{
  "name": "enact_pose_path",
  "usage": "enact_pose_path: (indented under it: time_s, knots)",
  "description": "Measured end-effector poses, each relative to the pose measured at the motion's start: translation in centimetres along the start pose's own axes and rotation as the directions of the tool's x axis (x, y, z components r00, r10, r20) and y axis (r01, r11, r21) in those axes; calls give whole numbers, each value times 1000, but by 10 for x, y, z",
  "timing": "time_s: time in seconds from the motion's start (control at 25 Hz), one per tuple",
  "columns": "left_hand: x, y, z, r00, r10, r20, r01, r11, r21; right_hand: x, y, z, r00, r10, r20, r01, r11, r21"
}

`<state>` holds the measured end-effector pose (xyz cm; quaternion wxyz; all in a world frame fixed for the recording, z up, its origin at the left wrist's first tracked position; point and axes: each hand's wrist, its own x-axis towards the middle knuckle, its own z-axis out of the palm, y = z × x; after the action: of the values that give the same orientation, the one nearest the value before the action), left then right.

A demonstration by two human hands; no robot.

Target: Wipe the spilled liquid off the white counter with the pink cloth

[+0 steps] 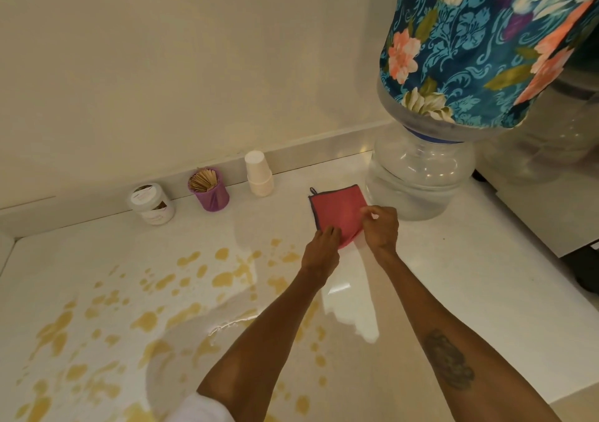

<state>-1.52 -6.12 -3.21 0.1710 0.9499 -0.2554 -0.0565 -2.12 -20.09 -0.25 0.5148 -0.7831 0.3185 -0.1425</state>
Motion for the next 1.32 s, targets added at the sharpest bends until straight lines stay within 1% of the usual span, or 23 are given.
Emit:
enact_pose_path:
  time_s: [0.08,0.16,0.2,0.24,0.32,0.48,0.6,0.68,0.76,0.92,0.96,1.04,1.12,1.16,1.2,1.24,1.32]
  knots:
    - [-2,-1,-3,999,-26,-24,25,999,-30,2,-9,1,998,54,-9,-54,998,38]
    - [-1,-2,-9,996,-78,-48,74,993,-88,4,-20,3,986,169,-7,-167,979,114]
    - [1,-2,-13,994,-95,-60,88,990,-115,5,-26,3,979,204,-6,-200,967,157]
    - [3,-2,-20,992,-107,-71,97,986,-136,6,-33,3,979,206,-14,-200,962,187]
    - [5,-2,-38,987,-123,-102,103,978,-183,9,-48,2,989,142,-35,-132,971,200]
    - [11,-10,-88,975,-131,-181,72,950,-302,12,-79,-7,999,-31,-25,36,977,209]
    - [15,-20,-116,954,-167,-250,36,889,-456,9,-99,-14,992,-111,-53,118,978,169]
    - [14,-21,-128,960,-147,-238,0,852,-524,4,-109,-18,985,-160,-57,166,977,135]
    - [9,-18,-135,972,-97,-216,-38,838,-544,0,-115,-21,985,-165,-54,170,978,122]
    - [-5,-6,-134,986,-77,-146,-17,832,-555,-2,-124,-28,980,-180,-83,183,983,20]
    - [-9,-1,-130,987,-79,-138,-13,824,-567,-2,-127,-29,979,-191,-72,192,981,8]
    - [-15,14,-126,988,-82,-128,-12,795,-606,-2,-138,-29,961,-275,-28,274,961,-30]
    - [-17,23,-130,994,-60,-91,-15,752,-659,-1,-150,-27,915,-403,30,403,909,-101]
    - [-17,20,-132,999,-25,-44,-11,752,-659,-1,-152,-25,888,-453,78,460,877,-138]
    - [-19,13,-133,1000,11,4,-6,787,-617,-3,-152,-24,863,-488,131,504,848,-163]
    - [-21,2,-133,999,21,49,9,844,-536,-7,-150,-22,839,-508,192,539,825,-173]
    - [-32,-30,-129,996,-49,75,73,926,-371,-20,-131,-11,786,-518,339,605,756,-248]
